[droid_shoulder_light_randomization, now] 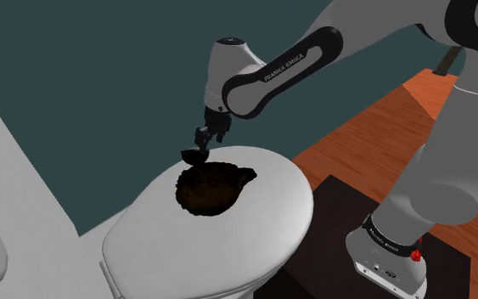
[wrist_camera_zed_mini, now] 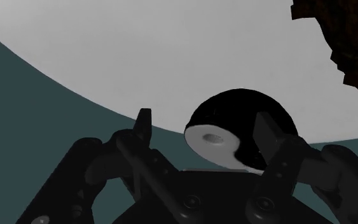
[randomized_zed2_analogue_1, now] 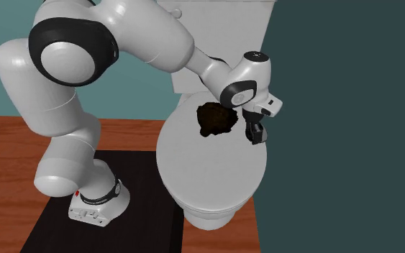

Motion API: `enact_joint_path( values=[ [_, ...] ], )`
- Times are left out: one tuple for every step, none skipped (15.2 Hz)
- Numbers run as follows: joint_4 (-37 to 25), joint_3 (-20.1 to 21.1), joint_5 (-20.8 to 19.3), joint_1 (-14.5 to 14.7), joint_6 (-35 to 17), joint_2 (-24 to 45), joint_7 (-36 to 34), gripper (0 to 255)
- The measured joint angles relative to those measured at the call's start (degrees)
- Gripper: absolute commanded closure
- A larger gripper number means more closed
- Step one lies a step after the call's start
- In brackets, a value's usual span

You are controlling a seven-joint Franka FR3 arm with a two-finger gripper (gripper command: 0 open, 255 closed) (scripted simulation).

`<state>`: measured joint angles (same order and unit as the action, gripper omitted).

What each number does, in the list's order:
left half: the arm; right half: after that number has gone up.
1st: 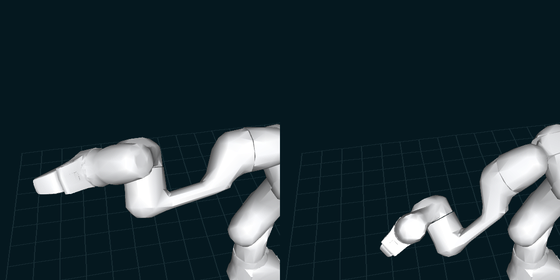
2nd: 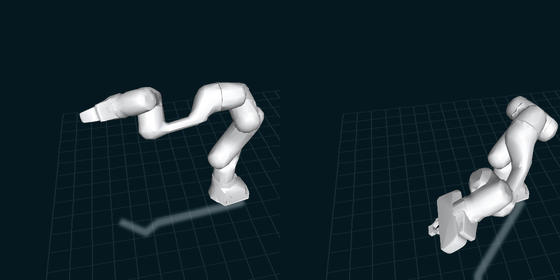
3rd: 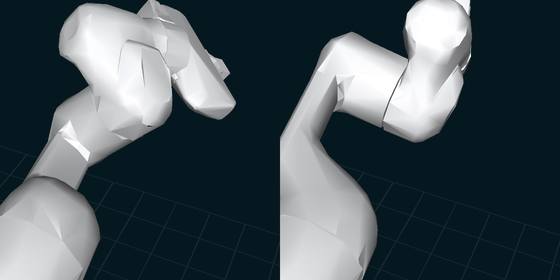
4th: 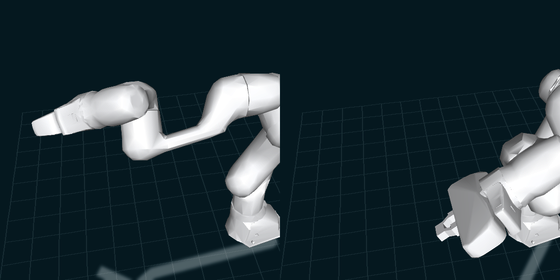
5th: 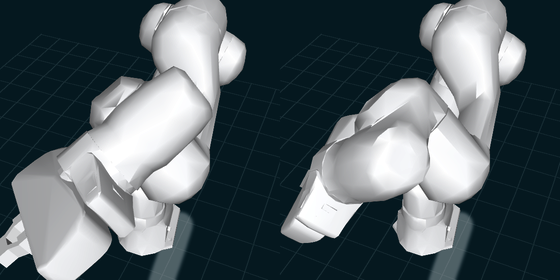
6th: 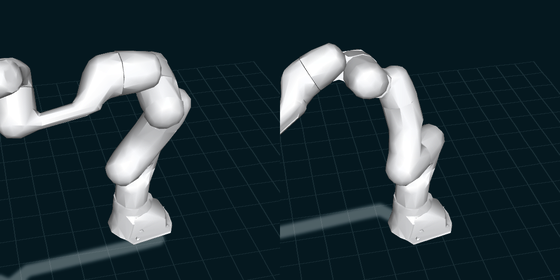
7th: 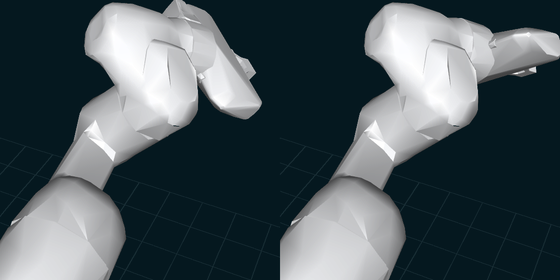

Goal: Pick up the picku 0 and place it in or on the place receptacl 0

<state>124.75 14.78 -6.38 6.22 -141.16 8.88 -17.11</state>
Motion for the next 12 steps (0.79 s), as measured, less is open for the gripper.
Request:
enact_joint_path(
  values=[
    [-0.16, 0.13, 0.01, 0.10, 0.03, -0.21, -0.03, 255],
    [-0.23, 0.22, 0.03, 0.18, 0.00, -0.33, -0.08, 255],
    [-0.11, 0.03, -0.06, 0.05, -0.09, 0.10, -0.08, 255],
    [-0.03, -0.09, -0.09, -0.04, -0.14, 0.33, -0.04, 255],
    [0.07, -0.16, -0.11, -0.10, -0.23, 0.43, 0.00, 255],
    [0.07, -0.19, -0.14, -0.11, -0.26, 0.53, -0.01, 255],
    [0.06, -0.20, -0.15, -0.12, -0.26, 0.57, -0.02, 255],
    [0.05, -0.21, -0.16, -0.13, -0.26, 0.59, -0.01, 255],
    [0.05, -0.21, -0.16, -0.13, -0.26, 0.60, -0.01, 0],
    [0.05, -0.21, -0.16, -0.13, -0.26, 0.60, -0.01, 0],
    [-0.67, -0.60, -2.85, 1.48, 0.24, 0.85, -2.55, 0],
    [-1.62, -1.25, -9.86, 4.28, 1.18, 1.39, -7.59, 0]
  ],
)
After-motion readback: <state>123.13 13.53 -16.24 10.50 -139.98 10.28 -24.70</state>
